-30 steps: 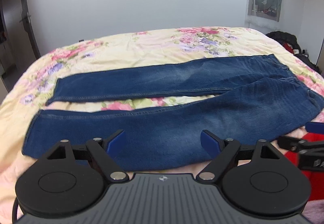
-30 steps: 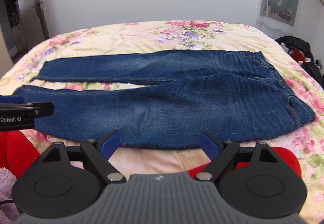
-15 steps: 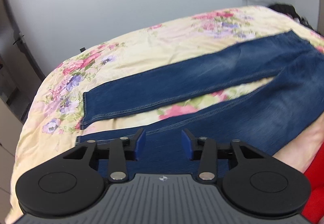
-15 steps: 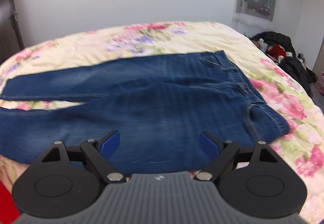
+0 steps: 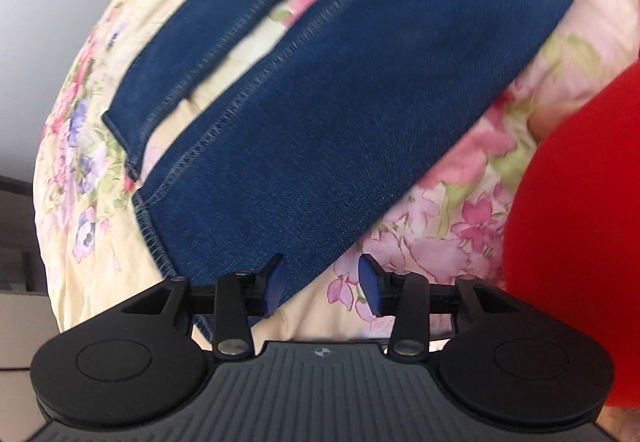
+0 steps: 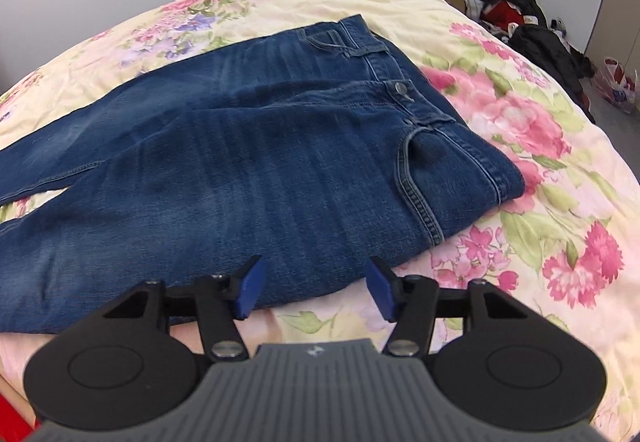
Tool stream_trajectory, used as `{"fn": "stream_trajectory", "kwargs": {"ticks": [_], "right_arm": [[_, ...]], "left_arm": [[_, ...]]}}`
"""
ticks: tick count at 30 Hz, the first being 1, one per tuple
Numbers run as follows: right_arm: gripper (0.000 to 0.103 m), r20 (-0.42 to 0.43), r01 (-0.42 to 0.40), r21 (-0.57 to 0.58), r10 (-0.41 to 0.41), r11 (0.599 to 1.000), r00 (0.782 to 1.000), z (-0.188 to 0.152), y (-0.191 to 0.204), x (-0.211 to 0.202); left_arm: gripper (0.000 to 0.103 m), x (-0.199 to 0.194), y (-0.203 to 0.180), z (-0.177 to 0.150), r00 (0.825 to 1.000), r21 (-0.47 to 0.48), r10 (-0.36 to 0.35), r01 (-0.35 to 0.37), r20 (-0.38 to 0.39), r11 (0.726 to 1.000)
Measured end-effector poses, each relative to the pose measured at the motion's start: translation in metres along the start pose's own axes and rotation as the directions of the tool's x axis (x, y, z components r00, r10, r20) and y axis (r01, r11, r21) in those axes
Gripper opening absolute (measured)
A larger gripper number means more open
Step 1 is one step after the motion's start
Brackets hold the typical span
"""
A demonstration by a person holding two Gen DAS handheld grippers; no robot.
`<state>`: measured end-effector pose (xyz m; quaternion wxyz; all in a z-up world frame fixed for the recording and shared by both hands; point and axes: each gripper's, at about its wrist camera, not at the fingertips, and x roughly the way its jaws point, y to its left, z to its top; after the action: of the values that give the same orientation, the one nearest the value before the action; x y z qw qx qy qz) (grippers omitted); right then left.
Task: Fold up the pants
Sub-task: 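Grasp one jeans leg hem with the left tool while the right tool grasps the waistband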
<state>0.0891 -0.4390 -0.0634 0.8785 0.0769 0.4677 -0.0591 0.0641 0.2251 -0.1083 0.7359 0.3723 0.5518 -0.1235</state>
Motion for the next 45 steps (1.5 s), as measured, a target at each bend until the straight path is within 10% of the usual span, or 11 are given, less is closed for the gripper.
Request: {"fn": "stream_trajectory", "kwargs": {"ticks": [6, 12, 23, 37, 45], "right_arm": [[0.053, -0.014, 0.043, 0.048, -0.043, 0.998, 0.999, 0.001, -0.018, 0.004], [0.049, -0.042, 0.067, 0.033, -0.066, 0.997, 0.997, 0.001, -0.035, 0.010], [0.030, 0.002, -0.034, -0.312, 0.036, 0.950, 0.999, 0.011, -0.020, 0.018], [0.035, -0.036, -0.041, -0.719, 0.023, 0.694, 0.999, -0.003, -0.051, 0.037], [0.037, 0.068, 0.028, -0.883, 0.067, 0.469, 0.995, -0.029, -0.036, 0.027]], "left_arm": [[0.060, 0.028, -0.012, 0.015, 0.997, 0.045, 0.060, -0.058, -0.048, 0.997], [0.009, 0.004, -0.003, 0.025, 0.994, -0.082, 0.102, -0.100, 0.026, 0.992], [0.004, -0.068, 0.063, 0.068, 0.957, -0.435, 0.246, -0.158, 0.155, 0.887], [0.003, -0.074, 0.081, 0.101, 0.960, -0.583, 0.269, -0.177, 0.074, 0.793], [0.003, -0.082, 0.075, 0.098, 0.962, -0.589, 0.273, -0.203, 0.030, 0.782]]}}
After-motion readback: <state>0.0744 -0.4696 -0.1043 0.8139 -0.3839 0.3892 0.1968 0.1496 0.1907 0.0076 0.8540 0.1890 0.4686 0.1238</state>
